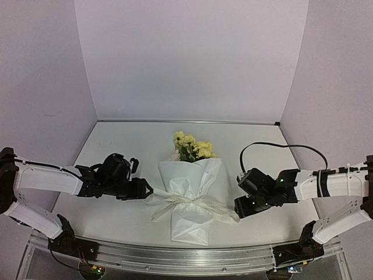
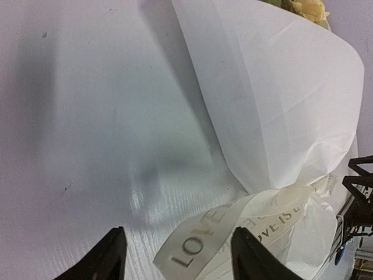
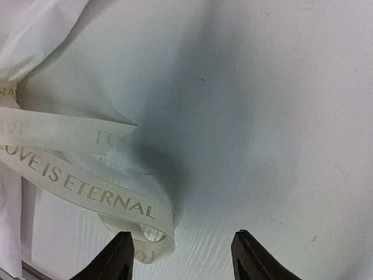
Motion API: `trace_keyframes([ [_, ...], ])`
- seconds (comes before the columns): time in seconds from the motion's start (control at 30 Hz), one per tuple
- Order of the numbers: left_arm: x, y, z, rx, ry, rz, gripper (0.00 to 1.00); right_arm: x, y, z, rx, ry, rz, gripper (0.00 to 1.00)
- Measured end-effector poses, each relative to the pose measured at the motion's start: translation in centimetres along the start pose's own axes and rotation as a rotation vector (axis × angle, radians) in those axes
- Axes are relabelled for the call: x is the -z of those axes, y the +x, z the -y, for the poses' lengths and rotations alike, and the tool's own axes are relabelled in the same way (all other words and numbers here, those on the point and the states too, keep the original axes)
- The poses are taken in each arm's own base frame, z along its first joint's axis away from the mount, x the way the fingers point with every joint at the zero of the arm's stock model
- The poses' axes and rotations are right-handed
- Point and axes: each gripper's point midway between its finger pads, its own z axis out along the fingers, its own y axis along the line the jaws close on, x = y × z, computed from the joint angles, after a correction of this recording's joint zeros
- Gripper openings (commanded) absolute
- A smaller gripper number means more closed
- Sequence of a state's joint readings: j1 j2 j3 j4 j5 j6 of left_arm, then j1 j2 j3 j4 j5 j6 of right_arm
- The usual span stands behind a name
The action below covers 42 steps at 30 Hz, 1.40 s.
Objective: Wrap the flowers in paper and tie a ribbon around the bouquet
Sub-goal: Tie the half-tied ribbon around the folded bouquet, then reset both arms
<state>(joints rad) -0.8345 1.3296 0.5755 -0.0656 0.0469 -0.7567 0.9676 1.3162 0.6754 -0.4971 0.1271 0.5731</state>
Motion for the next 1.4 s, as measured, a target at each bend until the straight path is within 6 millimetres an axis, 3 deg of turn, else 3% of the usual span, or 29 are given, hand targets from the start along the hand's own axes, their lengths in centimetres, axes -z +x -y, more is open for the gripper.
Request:
trace_keyframes([
  [0.07,0.8,-0.5,0.4,0.0,0.013,0.023,0.96,0.6,-0.4,0.1,-0.003,-0.004,0.021,0.97],
  [0.1,1.2,-0.8,0.6,-0.001,0.021,0.036,0.99,0.9,-0.5,0.2,-0.006,-0.004,0.033,0.98],
  [0.47,5.8,-4.3,2.9,-0.056,0.085,0.198,1.0,4.3,-2.1,2.6,-0.037,0.062,0.159,0.98],
  [0.77,10.1,-10.4,6.4,-0.085,0.102,0.398,1.0,10.7,-5.7,4.2,-0.076,0.123,0.272,0.98],
  [1.0,13.2,-13.9,7.6,-0.061,0.069,0.515,1.0,12.1,-5.4,5.7,-0.059,0.167,0.29,0.98],
  [1.4,13.5,-14.1,6.5,-0.085,0.001,0.527,1.0,12.7,-5.4,6.1,-0.052,0.187,0.287,0.98],
])
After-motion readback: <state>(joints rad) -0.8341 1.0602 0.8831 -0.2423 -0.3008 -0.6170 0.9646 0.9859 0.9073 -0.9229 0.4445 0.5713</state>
